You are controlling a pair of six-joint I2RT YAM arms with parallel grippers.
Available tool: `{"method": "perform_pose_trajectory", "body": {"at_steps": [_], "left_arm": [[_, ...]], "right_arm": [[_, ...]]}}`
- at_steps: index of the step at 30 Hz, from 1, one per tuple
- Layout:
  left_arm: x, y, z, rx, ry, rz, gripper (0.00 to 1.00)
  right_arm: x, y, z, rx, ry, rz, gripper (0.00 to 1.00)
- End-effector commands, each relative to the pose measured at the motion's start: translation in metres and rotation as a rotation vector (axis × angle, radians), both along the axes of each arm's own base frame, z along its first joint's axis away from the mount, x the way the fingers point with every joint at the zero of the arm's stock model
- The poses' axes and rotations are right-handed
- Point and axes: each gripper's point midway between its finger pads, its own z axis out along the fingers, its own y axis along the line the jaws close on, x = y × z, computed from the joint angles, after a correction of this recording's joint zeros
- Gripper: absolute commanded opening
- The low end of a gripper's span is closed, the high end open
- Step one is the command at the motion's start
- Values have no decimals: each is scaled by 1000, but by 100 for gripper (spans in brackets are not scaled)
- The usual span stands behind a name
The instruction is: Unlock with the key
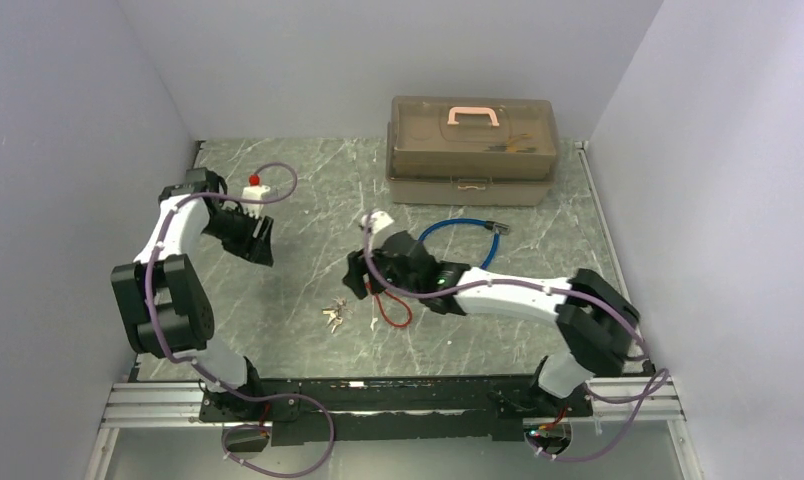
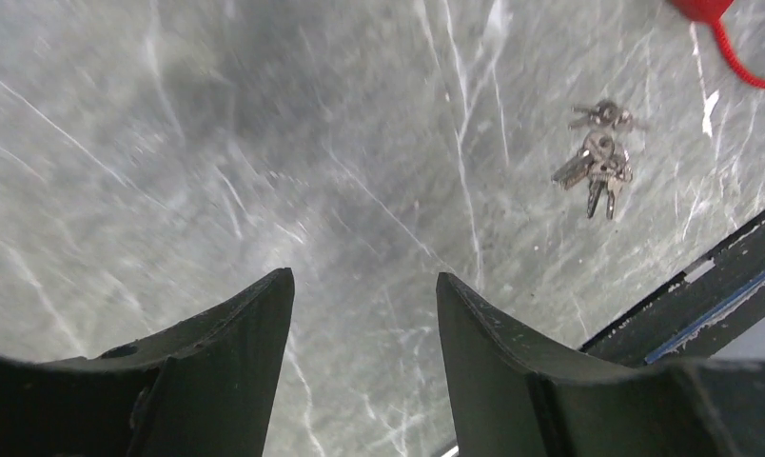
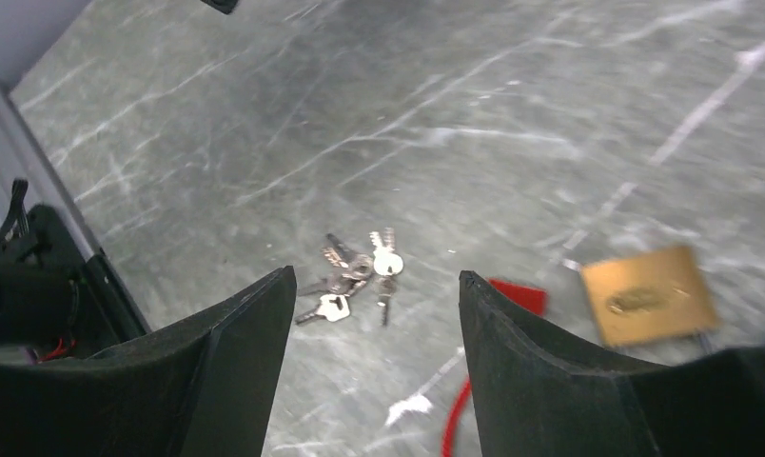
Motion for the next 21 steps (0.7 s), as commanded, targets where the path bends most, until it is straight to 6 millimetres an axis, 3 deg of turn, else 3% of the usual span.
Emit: {"method": "perform_pose_trajectory", "body": {"at_steps": [1,6,16,18,21], "left_arm": [[-11,6,5,76,-50,78,63],[-18,15,0,128,-56,103,63],[-22,26,0,175,-86,160,64],[-22,26,4,177,-98,167,78],[-25,25,9,179,-117,163,82]], "right_arm": [[-24,48,-20,-80,-8,157,66],[-32,71,-54,-248,25,157,65],[-44,73,-85,-387,23,89,52],[-47,71,-90,-400,24,83,50],[-48,69,-95,-398,27,75,48]]}}
